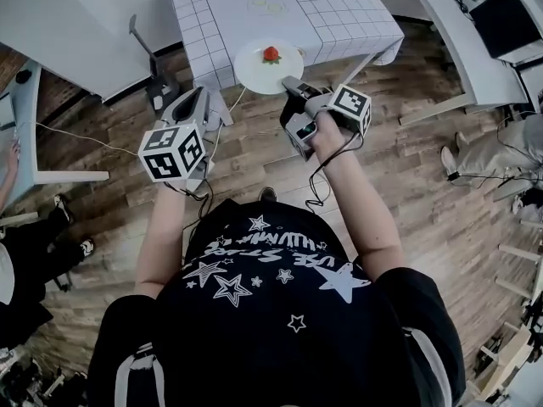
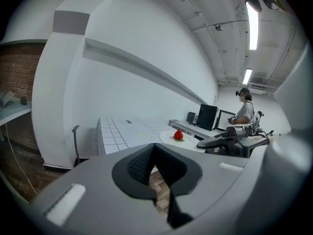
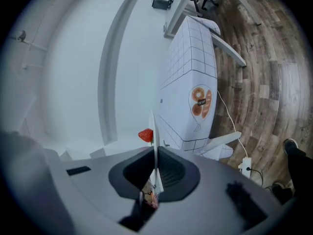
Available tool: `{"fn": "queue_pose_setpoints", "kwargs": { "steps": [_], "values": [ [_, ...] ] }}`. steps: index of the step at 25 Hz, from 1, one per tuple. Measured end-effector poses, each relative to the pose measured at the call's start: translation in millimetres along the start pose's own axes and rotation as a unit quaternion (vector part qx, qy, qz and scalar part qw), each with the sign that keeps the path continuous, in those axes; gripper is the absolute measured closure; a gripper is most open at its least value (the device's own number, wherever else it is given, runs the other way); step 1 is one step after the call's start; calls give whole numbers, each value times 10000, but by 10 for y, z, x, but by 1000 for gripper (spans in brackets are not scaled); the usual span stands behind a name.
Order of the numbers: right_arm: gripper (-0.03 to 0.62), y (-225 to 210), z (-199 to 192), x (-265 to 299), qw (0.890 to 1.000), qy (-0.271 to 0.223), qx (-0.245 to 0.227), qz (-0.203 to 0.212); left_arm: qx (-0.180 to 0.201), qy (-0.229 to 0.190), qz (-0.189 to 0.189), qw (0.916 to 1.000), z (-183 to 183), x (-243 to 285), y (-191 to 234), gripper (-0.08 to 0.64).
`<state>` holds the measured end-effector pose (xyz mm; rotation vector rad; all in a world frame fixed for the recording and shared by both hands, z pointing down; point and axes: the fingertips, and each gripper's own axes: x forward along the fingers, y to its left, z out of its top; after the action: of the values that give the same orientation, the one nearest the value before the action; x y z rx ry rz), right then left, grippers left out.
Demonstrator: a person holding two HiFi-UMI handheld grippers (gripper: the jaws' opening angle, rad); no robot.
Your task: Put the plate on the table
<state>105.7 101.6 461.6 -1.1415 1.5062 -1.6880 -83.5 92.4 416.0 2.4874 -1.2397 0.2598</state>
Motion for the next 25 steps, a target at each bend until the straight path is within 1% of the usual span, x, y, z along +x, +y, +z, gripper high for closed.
{"fn": "queue_pose_setpoints", "kwargs": {
  "steps": [4, 8, 10, 12, 14, 16, 23, 25],
  "values": [
    [572, -48, 128, 69, 9998, 190, 76, 0, -43, 53, 284, 9996, -66, 44, 4, 551],
    [572, -22, 254, 134, 9995, 261, 105, 133, -93, 93, 378, 9992, -85, 54, -15, 551],
    [572, -13, 295, 186, 9994, 335, 60, 63, -171, 76, 477, 9987, -49, 69, 40, 551],
    [572, 40, 397, 351, 9993, 355, 71, 8, -212, 104, 551, 9982, 50, 207, 179, 551],
    [572, 106, 544, 603, 9993, 341, 130, -13, -267, 165, 546, 9980, 179, 442, 356, 551],
    [572, 124, 662, 736, 9993, 344, 123, -94, -313, 190, 500, 9981, 247, 632, 426, 551],
    [572, 35, 841, 579, 9996, 253, 27, -78, -314, 91, 329, 9989, 162, 912, 232, 551],
    [572, 17, 900, 622, 9996, 282, -4, -89, -318, 33, 312, 9990, 210, 1003, 239, 551]
  ]
}}
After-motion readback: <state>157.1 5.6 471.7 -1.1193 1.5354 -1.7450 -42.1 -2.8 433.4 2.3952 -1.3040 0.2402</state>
